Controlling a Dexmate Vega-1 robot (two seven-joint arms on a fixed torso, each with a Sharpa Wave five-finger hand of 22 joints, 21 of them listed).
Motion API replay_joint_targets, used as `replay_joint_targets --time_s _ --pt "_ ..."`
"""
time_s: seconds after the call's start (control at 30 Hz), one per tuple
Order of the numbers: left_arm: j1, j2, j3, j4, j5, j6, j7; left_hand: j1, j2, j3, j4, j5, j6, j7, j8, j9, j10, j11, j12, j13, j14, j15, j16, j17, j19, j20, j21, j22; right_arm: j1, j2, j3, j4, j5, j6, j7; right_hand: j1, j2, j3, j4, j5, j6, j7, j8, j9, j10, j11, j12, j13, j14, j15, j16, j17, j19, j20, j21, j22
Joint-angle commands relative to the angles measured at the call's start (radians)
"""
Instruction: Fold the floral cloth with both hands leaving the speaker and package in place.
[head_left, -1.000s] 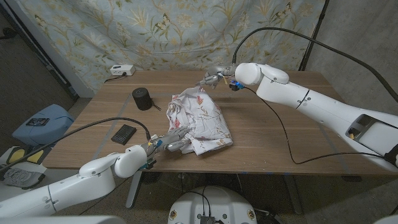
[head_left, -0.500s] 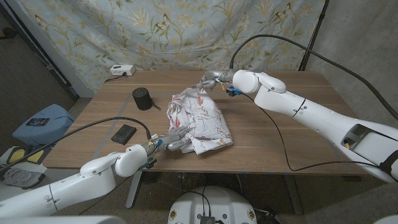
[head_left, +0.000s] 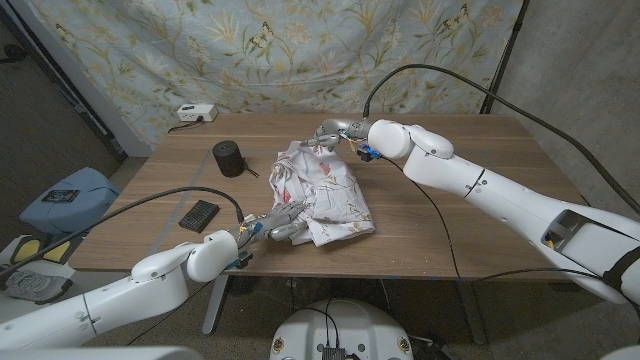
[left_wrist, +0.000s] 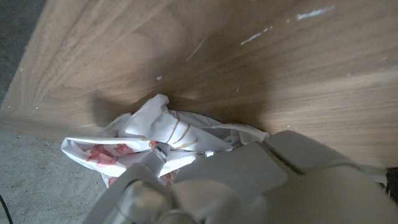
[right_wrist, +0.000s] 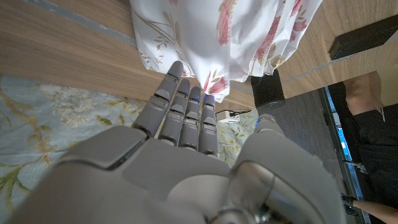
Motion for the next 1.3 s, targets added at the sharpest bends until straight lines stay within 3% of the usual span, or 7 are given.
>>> replay_joint_targets --time_s 0.03,1.0,1.3 --pt "-0.008 -0.011 0.006 0.016 0.005 0.001 -0.027 0.007 0.004 0.005 -0.002 -0.005 0.005 0.003 0.003 0.006 0.011 0.015 0.004 0.003 0.058 0.065 0.006 0.005 0.102 0.103 0.007 0.003 -0.010 0.046 -0.028 0.002 -0.006 0.014 0.024 -0.013 0.003 0.002 0.005 0.010 -0.004 0.003 -0.001 0.001 -0.009 0.000 -0.005 0.003 -0.005 0.000 -0.001 -0.002 -0.008 0.000 -0.002 0.004" --pt "-0.013 -0.023 0.010 0.019 -0.001 0.004 -0.022 0.006 0.004 0.008 0.000 -0.005 0.015 0.005 0.003 0.006 0.016 0.015 0.004 0.003 0.060 0.064 0.008 0.005 0.103 0.104 0.007 0.003 -0.029 0.089 -0.058 0.080 0.020 0.063 0.017 -0.009 0.012 0.015 -0.001 0.014 -0.004 0.000 0.001 0.000 -0.012 -0.001 -0.006 0.002 -0.008 -0.005 -0.004 -0.012 -0.014 -0.003 -0.008 0.002" --pt "-0.003 -0.024 -0.004 0.016 -0.013 -0.005 0.003 0.006 0.004 0.009 -0.001 -0.005 0.019 0.007 0.003 0.006 0.018 0.014 0.005 0.003 0.062 0.063 0.008 0.004 0.105 0.103 0.008 0.003 -0.036 0.103 -0.071 0.137 0.023 0.108 -0.005 -0.009 0.013 0.019 -0.003 0.015 0.004 -0.005 0.004 0.000 -0.003 -0.007 -0.003 0.002 0.004 -0.011 0.000 -0.016 -0.008 -0.009 -0.006 0.002"
